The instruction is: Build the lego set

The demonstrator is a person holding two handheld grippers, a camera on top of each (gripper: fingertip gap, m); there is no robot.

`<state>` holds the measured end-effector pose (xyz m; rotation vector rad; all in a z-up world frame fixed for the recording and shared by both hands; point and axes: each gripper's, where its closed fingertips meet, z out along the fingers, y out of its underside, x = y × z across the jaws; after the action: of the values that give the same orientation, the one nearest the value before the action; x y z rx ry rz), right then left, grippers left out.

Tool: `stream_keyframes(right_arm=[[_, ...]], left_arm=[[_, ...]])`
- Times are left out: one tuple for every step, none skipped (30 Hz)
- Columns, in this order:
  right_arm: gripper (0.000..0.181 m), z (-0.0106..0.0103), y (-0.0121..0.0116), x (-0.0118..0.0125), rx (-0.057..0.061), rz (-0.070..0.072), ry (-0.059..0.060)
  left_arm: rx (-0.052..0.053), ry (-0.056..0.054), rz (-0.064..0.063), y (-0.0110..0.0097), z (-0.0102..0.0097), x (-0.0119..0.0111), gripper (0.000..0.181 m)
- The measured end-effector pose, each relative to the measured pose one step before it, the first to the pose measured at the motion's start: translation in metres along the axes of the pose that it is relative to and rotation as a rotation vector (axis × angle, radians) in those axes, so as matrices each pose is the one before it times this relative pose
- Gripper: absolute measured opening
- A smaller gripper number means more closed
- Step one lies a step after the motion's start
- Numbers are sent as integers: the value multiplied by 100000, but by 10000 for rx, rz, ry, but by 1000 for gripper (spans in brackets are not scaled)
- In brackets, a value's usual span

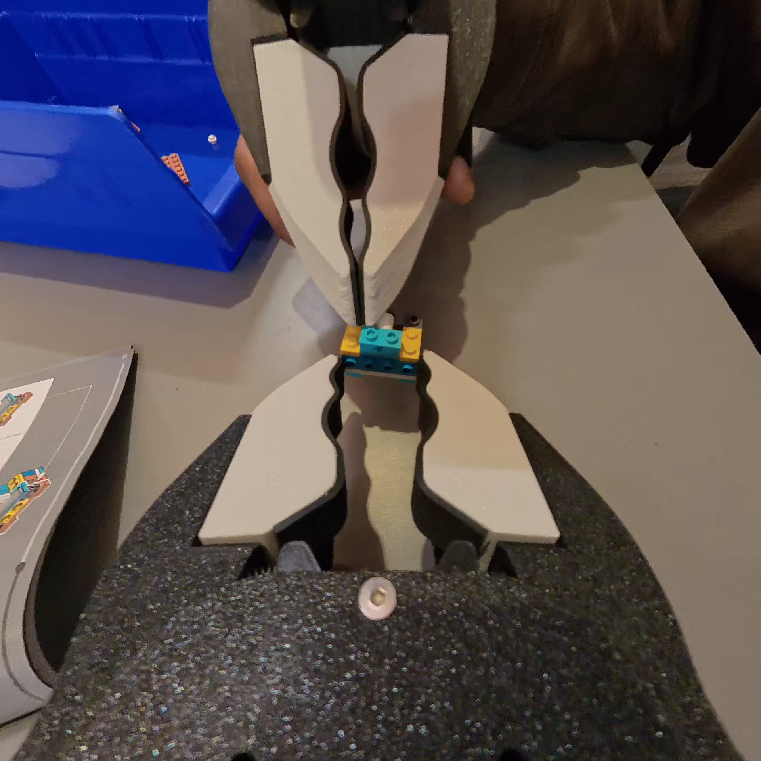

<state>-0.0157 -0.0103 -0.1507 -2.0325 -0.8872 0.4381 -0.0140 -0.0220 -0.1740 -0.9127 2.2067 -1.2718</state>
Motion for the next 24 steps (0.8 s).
stream_keyframes(right_arm=[[0, 65, 106, 74, -54, -26, 59], [0, 71, 71, 11, -46, -14, 16], [0, 55, 38, -22, -21, -13, -8], [0, 5, 15, -44, 7, -7, -15], [0, -35, -30, -24, 40, 18, -24], [0, -62, -75, -14, 59, 32, -14], [0, -69, -76, 26, 50, 21, 5], [0, -41, -59, 8, 32, 4, 8], [0, -17, -31, 4, 7, -11, 13], [0, -3, 22, 1, -12, -19, 23], [0, 39, 42, 1, -27, -16, 24], [0, 26, 53, 3, -29, -11, 18], [0, 12, 27, 0, -15, -7, 18], [0, -13, 5, -23, 6, 9, -7], [0, -21, -44, -38, 28, 20, -29], [0, -31, -33, -25, 39, 28, -26], [0, -20, -21, -7, 29, 31, -20], [0, 1, 3, -5, 11, 20, -14], [0, 12, 16, 10, 1, 12, 4], [0, 14, -7, 39, 12, 7, 23], [0, -21, -64, 54, 53, 33, 21], [0, -72, -120, 54, 104, 95, -14], [0, -88, -111, 77, 116, 138, -23], [0, -62, -26, 122, 75, 133, -2]], left_arm=[[-22, 25, -90, 118, 21, -41, 34], [-30, -5, 41, 93, 24, -5, 34], [-43, -12, 73, 57, 1, 18, 34], [-24, -10, 57, 1, -12, 24, 34], [15, 0, 32, -74, -21, 30, 34], [40, -18, 8, -96, -38, -13, 34], [43, -17, -1, -96, -41, -26, 34], [29, 6, -25, -63, -34, 1, 34], [6, 4, -11, -21, -12, 6, 34], [-15, -8, 9, 9, 8, -10, 34], [-34, -1, 9, 52, 20, 16, 34], [-32, -2, 7, 51, 22, 2, 34], [-13, -10, 3, 12, 20, -13, 34], [7, 24, -7, -27, -5, 35, 33], [24, 39, -5, -51, -28, 52, 33], [14, 7, 6, -47, -22, 16, 33], [4, 0, 2, -23, -7, 12, 33], [-8, 0, 4, 7, 0, 4, 33], [-10, -11, 4, 26, 9, -9, 33], [8, -16, -14, 10, -6, -46, 33], [61, -12, -28, -49, -27, -47, 33], [112, 5, -47, -132, -64, -30, 34], [123, -3, -41, -156, -62, -45, 34], [77, -13, -21, -86, -56, -41, 34]])
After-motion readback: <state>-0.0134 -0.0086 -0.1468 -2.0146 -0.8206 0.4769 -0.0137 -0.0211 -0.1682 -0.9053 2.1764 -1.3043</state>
